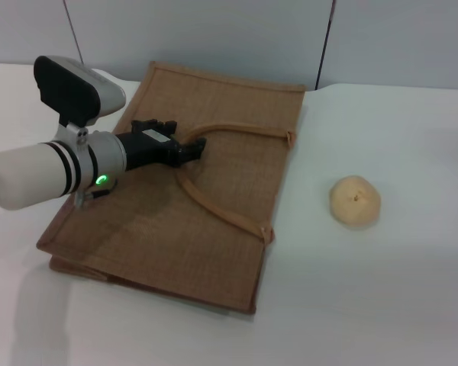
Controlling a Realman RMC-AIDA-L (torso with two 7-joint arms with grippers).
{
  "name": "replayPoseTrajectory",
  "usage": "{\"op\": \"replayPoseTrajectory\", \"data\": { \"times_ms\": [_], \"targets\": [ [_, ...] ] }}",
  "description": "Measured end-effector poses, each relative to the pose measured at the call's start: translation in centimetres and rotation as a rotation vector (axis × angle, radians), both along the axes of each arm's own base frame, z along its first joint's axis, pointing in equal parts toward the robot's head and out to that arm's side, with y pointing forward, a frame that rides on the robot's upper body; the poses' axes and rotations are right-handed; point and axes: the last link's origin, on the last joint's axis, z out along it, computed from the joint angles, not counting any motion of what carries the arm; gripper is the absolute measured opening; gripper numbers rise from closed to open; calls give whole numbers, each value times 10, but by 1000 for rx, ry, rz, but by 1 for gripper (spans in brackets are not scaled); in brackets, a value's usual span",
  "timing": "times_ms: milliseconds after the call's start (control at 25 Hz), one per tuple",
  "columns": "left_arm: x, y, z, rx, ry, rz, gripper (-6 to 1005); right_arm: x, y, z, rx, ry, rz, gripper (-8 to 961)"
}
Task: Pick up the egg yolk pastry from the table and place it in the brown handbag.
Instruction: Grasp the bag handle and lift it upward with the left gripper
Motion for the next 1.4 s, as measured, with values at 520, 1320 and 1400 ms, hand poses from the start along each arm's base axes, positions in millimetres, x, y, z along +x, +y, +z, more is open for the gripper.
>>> {"op": "replayPoseTrajectory", "data": {
  "times_ms": [520, 1320, 1400],
  "targets": [
    [4, 4, -3, -21, 32, 9, 692, -2, 1, 0, 0, 0, 4, 894],
    [8, 5, -9, -31, 45, 5, 692, -6, 6, 0, 0, 0, 15, 894],
    [8, 5, -9, -31, 45, 6, 692, -7, 6, 0, 0, 0, 16, 894]
  ]
}}
